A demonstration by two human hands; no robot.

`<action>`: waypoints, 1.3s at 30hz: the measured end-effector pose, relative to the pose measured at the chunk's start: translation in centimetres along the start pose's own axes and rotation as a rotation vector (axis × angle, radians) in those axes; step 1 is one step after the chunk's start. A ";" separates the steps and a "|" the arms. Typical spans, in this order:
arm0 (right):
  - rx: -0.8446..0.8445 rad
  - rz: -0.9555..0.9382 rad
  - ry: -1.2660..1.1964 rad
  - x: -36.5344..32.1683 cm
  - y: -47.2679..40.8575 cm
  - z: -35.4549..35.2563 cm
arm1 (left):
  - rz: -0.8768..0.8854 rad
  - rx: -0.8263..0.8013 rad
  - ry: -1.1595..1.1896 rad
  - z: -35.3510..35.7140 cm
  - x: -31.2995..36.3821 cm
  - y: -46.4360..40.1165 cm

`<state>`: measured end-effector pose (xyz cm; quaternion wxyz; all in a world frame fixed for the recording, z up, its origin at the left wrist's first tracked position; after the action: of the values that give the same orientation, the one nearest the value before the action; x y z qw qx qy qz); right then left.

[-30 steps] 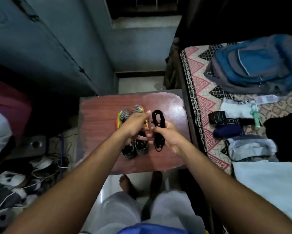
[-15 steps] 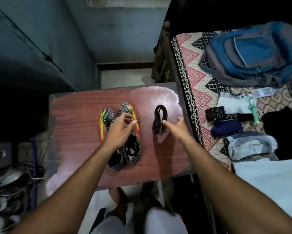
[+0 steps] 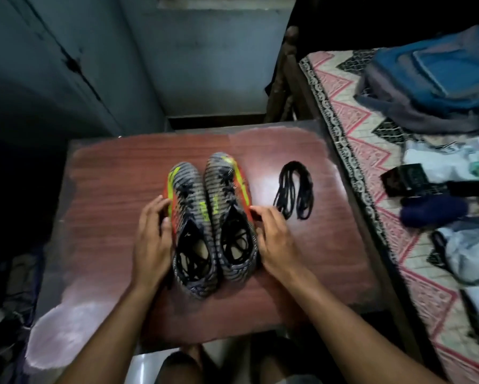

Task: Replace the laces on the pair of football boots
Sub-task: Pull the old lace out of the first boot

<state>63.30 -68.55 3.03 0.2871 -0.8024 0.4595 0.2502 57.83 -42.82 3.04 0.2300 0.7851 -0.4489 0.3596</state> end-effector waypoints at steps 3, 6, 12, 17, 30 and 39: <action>0.066 -0.061 0.060 0.7 0.9 0.0 | 0.103 0.033 -0.012 0.6 0.0 -0.2; 0.071 -0.140 0.099 1.2 0.9 0.2 | 0.147 0.056 -0.011 0.7 -0.4 -0.4; 0.073 -0.221 0.246 2.8 0.7 2.0 | 0.105 0.064 -0.082 1.8 -1.7 -1.3; 0.062 -0.184 0.239 1.2 4.3 2.0 | 0.079 0.032 -0.078 0.5 -2.0 2.5; 0.037 -0.152 0.217 -2.3 15.0 1.8 | 0.078 0.020 -0.110 -2.2 -4.6 15.4; 0.011 -0.158 0.170 -3.5 18.6 1.5 | 0.075 0.020 -0.140 -3.1 -5.4 20.8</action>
<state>45.15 -73.12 0.04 0.2703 -0.8528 0.4191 0.1552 36.77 -48.03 1.63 0.1765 0.7932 -0.4892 0.3168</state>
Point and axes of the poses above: each hand's wrist, its own y-axis away from the middle knuckle, its own z-axis out of the palm, x = y × z, the point moved 7 cm from there along -y, towards the middle knuckle, and after that the axes turned 10 degrees about -z, right-handed, at the moved point
